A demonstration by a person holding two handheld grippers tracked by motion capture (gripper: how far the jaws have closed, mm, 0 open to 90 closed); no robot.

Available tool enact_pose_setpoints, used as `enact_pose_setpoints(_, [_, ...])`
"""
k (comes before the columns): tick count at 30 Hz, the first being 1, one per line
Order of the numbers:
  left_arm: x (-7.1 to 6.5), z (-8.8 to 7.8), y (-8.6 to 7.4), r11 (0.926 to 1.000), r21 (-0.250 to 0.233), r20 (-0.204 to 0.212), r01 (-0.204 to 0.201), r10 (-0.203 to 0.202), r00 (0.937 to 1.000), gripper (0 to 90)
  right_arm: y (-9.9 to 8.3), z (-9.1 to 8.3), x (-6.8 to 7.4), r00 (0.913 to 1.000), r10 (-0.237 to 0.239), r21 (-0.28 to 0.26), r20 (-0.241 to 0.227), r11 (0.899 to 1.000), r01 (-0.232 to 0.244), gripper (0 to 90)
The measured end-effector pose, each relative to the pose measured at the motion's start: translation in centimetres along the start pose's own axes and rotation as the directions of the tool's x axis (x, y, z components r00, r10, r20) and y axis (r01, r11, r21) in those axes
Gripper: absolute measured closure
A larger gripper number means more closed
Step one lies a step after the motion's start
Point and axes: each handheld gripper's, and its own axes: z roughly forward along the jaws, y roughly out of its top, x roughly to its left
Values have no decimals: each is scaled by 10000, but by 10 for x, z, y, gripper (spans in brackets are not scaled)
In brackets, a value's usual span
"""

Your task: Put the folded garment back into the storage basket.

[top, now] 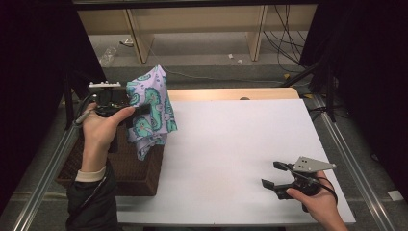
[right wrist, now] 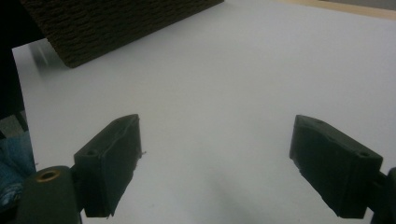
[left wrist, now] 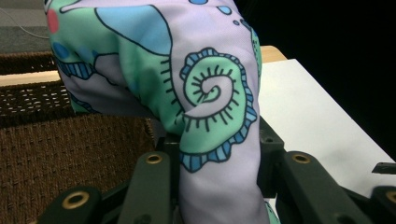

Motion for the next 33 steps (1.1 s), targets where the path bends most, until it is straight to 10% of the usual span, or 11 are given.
enact_pose_setpoints(33, [22, -14, -2, 9991, -128, -308, 409, -413, 9987, 660, 0, 0, 0, 10000, 26, 21, 25, 10000, -26, 174])
